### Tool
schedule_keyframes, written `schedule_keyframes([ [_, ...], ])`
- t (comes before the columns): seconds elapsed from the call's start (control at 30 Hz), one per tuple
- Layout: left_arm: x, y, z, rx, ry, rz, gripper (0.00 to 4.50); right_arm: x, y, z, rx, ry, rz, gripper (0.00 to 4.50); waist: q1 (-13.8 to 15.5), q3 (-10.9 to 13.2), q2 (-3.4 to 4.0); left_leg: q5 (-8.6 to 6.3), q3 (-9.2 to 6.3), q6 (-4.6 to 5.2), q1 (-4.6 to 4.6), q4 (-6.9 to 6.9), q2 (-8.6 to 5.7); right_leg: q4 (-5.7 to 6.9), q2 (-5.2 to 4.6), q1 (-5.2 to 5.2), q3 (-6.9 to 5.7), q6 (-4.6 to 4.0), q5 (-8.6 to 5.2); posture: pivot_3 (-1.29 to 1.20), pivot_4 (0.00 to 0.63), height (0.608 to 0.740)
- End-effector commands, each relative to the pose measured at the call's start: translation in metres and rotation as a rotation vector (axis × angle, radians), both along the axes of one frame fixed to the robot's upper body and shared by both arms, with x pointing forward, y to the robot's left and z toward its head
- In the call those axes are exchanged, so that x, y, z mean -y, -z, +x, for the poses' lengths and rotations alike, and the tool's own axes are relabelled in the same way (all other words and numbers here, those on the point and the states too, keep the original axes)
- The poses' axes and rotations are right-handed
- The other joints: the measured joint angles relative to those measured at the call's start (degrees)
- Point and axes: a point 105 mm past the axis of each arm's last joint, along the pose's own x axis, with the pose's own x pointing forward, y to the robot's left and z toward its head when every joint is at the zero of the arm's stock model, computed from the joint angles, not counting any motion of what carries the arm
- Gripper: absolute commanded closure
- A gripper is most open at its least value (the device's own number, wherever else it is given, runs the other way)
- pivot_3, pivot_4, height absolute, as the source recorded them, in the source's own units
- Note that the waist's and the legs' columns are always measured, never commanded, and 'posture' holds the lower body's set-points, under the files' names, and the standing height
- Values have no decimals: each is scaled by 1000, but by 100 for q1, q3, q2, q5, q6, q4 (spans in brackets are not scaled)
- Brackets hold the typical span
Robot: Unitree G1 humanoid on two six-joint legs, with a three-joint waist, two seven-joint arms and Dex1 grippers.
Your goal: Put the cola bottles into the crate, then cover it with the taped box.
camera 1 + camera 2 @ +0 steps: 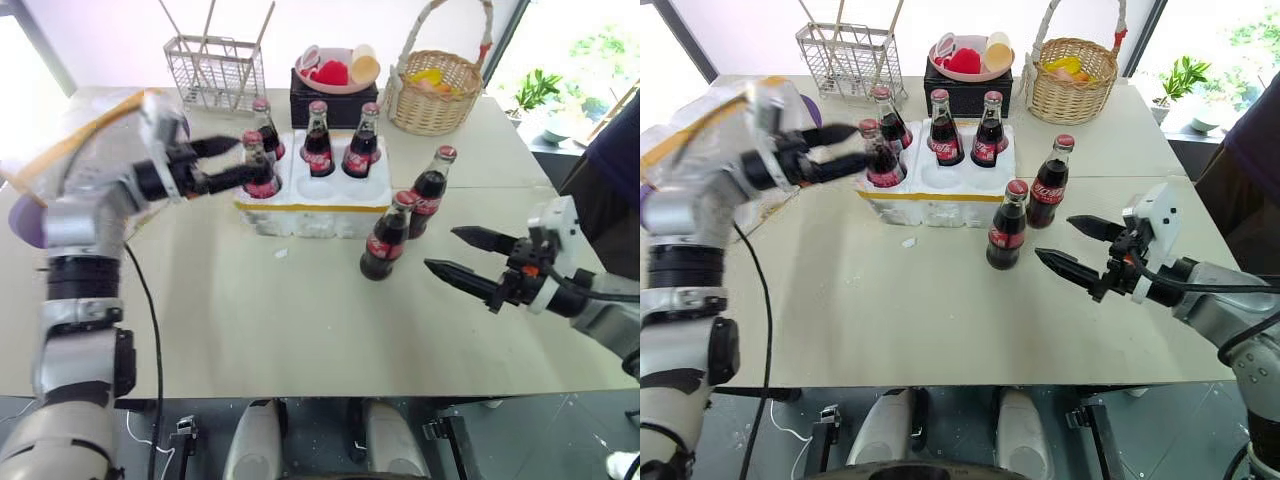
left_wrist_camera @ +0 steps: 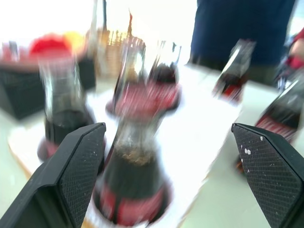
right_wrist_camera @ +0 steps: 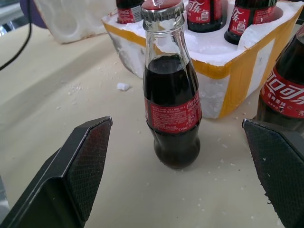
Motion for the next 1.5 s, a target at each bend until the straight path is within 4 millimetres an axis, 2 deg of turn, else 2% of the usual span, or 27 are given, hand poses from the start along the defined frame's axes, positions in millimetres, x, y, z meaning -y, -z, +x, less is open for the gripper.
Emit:
schedule_keyframes([
  [0.03,26,-1,-62,-10,221,97,59,-9,5,7,30,21,13,0,-59,-3,8,-1,2,1,3,-2,0,-1,-1,-1,2,-7,-4,0,150,740],
  [0.17,46,31,-77,-79,265,160,59,-16,9,19,31,18,35,0,13,-8,19,0,1,0,17,5,-4,10,-4,12,2,-20,-11,0,150,740],
  [0.3,59,54,-71,-102,227,168,59,-29,15,38,35,17,68,0,-2,-6,15,0,-1,-2,35,12,-4,9,-3,29,1,-22,-11,0,150,740],
  [0.6,60,59,-68,-113,185,154,59,-52,37,61,2,-12,104,0,-8,-5,17,-1,-3,2,17,3,-4,11,4,11,2,-20,-12,0,150,740],
  [0.73,59,61,-67,-115,172,160,59,-58,40,71,13,-6,105,0,-3,-5,18,-1,-1,1,17,6,-4,13,4,11,4,-21,-11,0,150,740],
  [0.83,49,64,-62,-123,116,153,0,-60,20,69,59,-31,165,827,-7,-5,19,-1,-2,1,16,6,-3,13,4,10,3,-21,-12,0,150,740],
  [0.9,41,65,-61,-134,77,137,0,-64,4,56,89,-109,196,1663,-8,-4,20,-1,-2,1,16,4,-3,13,4,9,3,-20,-12,0,150,740],
  [0.97,32,65,-61,-147,41,116,0,-68,-9,45,98,-180,222,1654,-7,0,24,-1,-2,1,7,4,-2,17,4,-3,3,-20,-12,0,150,740],
  [1.03,18,66,-59,-157,-28,91,0,-75,-34,33,124,-284,259,1654,-6,2,26,-1,-1,1,4,4,-2,22,4,-8,4,-20,-11,0,150,740],
  [1.13,7,65,-56,-155,-96,63,0,-83,-60,27,154,-376,287,1654,-37,6,32,-1,1,1,6,4,-1,27,3,-12,4,-21,-11,0,150,740],
  [1.27,0,59,-53,-131,-153,11,0,-103,-95,50,226,-388,310,1654,-60,7,33,-1,1,1,8,4,1,36,4,-18,3,-23,-11,0,150,740],
  [1.33,1,56,-52,-119,-159,0,0,-115,-108,74,255,-331,305,1654,-65,7,33,-1,2,1,7,2,1,39,4,-20,3,-22,-11,0,150,740],
  [1.4,3,55,-52,-112,-159,-6,0,-125,-113,94,263,-283,291,1654,-78,7,33,-1,3,1,5,2,0,39,4,-23,3,-21,-11,0,150,740],
  [1.5,9,54,-56,-96,-145,-2,0,-145,-107,128,244,-210,253,1654,-100,7,32,-1,3,1,-1,2,-1,40,4,-25,3,-20,-10,0,150,740],
])
